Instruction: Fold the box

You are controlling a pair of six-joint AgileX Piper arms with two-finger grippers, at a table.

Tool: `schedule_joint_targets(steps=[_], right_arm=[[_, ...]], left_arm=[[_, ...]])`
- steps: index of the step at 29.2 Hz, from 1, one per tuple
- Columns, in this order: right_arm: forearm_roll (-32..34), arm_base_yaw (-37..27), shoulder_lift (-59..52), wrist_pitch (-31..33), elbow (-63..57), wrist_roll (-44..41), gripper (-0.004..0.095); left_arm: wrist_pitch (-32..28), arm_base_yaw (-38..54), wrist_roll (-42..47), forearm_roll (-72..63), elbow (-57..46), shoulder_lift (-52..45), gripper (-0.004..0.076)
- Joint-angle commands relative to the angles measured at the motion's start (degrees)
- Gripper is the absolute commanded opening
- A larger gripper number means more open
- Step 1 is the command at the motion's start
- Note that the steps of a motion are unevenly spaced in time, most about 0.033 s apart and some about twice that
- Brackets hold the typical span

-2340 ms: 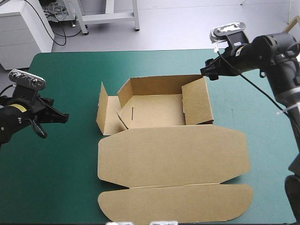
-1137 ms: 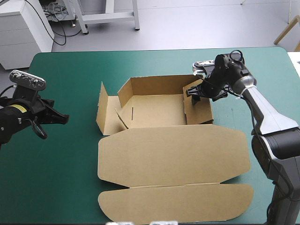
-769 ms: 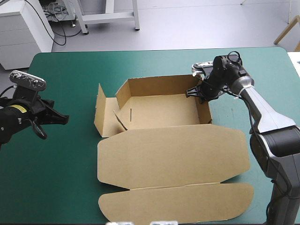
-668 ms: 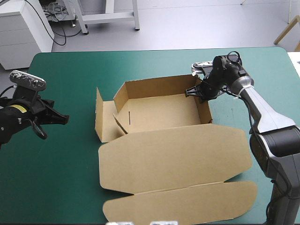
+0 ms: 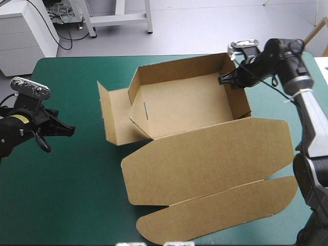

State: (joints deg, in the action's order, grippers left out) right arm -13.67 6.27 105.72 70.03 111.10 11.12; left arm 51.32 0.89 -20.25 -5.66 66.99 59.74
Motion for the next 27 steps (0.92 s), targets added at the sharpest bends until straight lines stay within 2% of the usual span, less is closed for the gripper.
schedule_joint_targets(steps=[1, 4, 10, 13, 17, 21, 23, 27], right_arm=[[-10.6, -6.3, -6.8, -1.0, 2.1, 4.4, -0.0020], [-15.0, -12.5, -9.9, -1.0, 2.0, 8.3, -0.0020], [-15.8, -19.7, -13.7, -0.9, 1.9, 12.8, -0.0020], [-18.3, -22.6, -14.5, -0.9, 1.9, 13.9, -0.0020], [-20.6, -24.2, -15.1, -0.9, 1.0, 15.3, -0.0020], [-22.1, -24.5, -16.2, -0.9, -1.6, 16.8, -0.0020], [-23.1, -24.5, -16.8, -0.9, -3.8, 18.1, -0.0020], [-25.0, -24.5, -18.1, -1.0, -7.7, 19.9, -0.0020]], left_arm=[[-3.2, 0.1, 0.3, 1.0, 1.5, -1.1, -0.0010], [-3.2, 0.1, 0.3, 1.7, 1.5, -1.1, -0.0010], [-3.2, 0.1, 0.3, 1.8, 1.5, -1.1, -0.0010], [-3.2, 0.1, 0.3, 1.8, 1.5, -1.1, -0.0010], [-3.2, 0.4, 0.3, 2.4, 1.5, -0.9, -0.0010], [-1.5, 4.8, 0.1, -0.3, 1.5, 1.3, 0.0020], [-0.2, 8.5, -3.1, -5.5, 1.5, 3.3, 0.0020], [4.7, 16.1, -15.4, -22.7, 1.5, 7.9, 0.0020]])
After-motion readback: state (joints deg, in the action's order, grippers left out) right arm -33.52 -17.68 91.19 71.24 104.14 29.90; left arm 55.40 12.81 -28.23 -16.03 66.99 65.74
